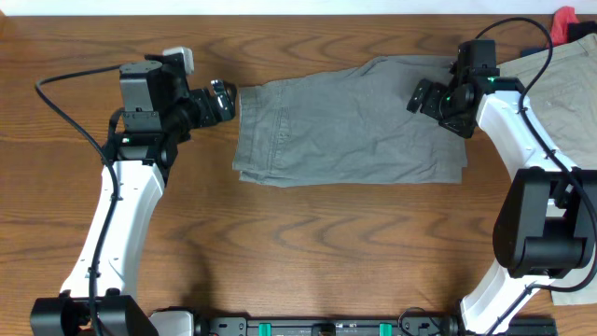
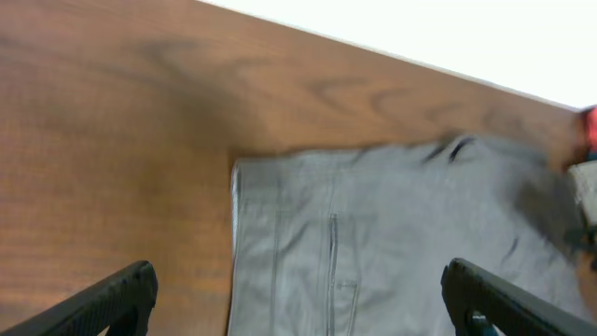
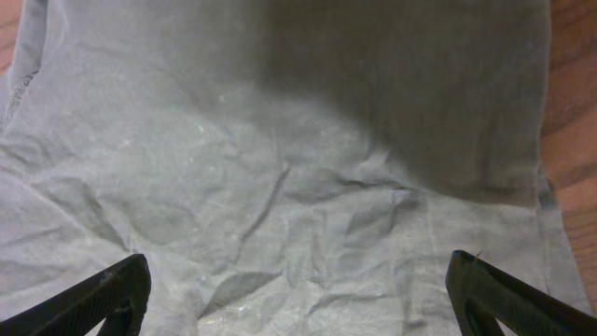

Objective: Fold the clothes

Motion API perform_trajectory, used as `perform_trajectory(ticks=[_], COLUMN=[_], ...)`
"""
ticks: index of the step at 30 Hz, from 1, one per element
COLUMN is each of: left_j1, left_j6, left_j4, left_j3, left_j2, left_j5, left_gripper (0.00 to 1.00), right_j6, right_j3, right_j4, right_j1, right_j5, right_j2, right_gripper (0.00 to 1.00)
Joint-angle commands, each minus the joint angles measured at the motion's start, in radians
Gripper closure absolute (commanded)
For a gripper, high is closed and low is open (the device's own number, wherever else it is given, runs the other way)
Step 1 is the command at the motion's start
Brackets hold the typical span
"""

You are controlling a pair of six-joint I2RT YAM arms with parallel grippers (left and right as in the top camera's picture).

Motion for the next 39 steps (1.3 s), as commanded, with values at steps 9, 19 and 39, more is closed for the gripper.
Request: perform_trajectory(ticks=[9,19,39], left_j1=[-0.002,-0.020,-0.081], left_j6=[-0.024,-0.020,-0.018], left_j4=[-0.009,0.021,0.044], left_j3=[0.022,0.022,0.022], left_j2=[0.166,0.348,0.534], left_j5=[0.140,0.196,-0.025], left_gripper=[0.02,0.02,0.02], right_j6=[-0.014,-0.014,-0.014], right_j3=[0.016,0.016,0.016], right_j4=[0.000,0.000,0.000], right_j1=[0.002,0.002,0.002], right_j5=[-0.004,-0.004,-0.004], right_j2=[0.005,0.005,0.005], right_gripper=[0.01,0.01,0.01])
